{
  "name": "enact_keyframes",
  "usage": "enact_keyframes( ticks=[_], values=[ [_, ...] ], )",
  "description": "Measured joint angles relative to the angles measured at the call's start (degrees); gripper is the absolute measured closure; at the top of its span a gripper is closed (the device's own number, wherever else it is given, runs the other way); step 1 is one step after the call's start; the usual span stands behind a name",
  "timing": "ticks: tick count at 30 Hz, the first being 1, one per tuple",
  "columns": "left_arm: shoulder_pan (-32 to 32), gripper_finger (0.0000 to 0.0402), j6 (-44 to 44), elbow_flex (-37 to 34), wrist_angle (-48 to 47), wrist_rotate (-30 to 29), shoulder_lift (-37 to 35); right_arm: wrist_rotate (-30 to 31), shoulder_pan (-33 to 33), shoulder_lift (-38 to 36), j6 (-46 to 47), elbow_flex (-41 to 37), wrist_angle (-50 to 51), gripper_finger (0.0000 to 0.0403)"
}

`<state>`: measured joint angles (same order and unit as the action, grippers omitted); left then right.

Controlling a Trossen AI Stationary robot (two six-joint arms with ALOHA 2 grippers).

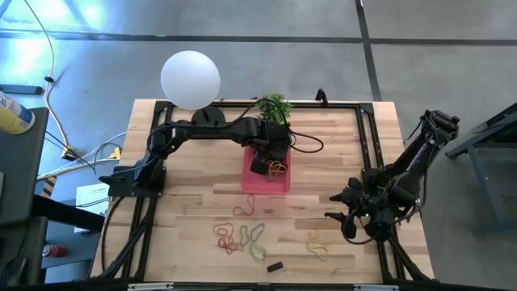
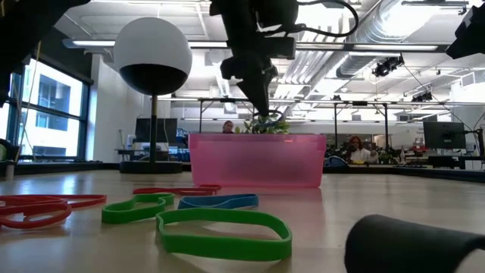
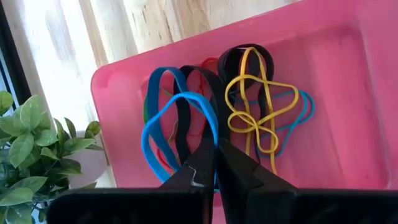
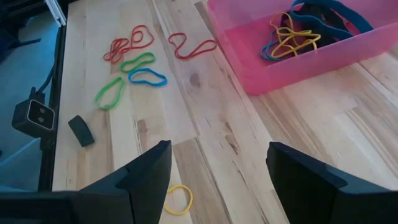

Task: Pick and place rubber bands into bin
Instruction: Put the blue rubber band into the red bin, then put the yellow rubber band into the red bin

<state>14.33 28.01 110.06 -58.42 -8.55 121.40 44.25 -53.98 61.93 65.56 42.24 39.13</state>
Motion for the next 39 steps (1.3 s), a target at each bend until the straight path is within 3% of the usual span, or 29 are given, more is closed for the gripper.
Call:
enact_keyframes(
  ticks=[4,13,19,29,39],
  values=[
    [-0.09,0.0384,0.04,0.0,0.03,-0.03,0.0,0.0,-0.01,0.0,0.0,0.0,-0.24,0.0151],
    [-0.11,0.0286,0.04,0.0,-0.94,0.22,0.0,-0.02,-0.02,0.0,0.19,0.0,-0.59,0.0151],
    [-2.43,0.0245,-2.07,0.0,-4.91,4.48,-0.06,-1.28,-0.02,0.64,0.87,0.0,-1.53,0.0151],
    [-18.55,0.0252,-3.87,-0.02,-6.33,1.83,-1.92,-8.67,0.01,12.63,4.77,0.0,-5.82,0.0151],
    [-32.13,0.0259,-13.12,0.0,-9.81,-11.48,-6.85,-14.78,0.35,24.76,5.01,0.0,-20.73,0.0151]
  ],
)
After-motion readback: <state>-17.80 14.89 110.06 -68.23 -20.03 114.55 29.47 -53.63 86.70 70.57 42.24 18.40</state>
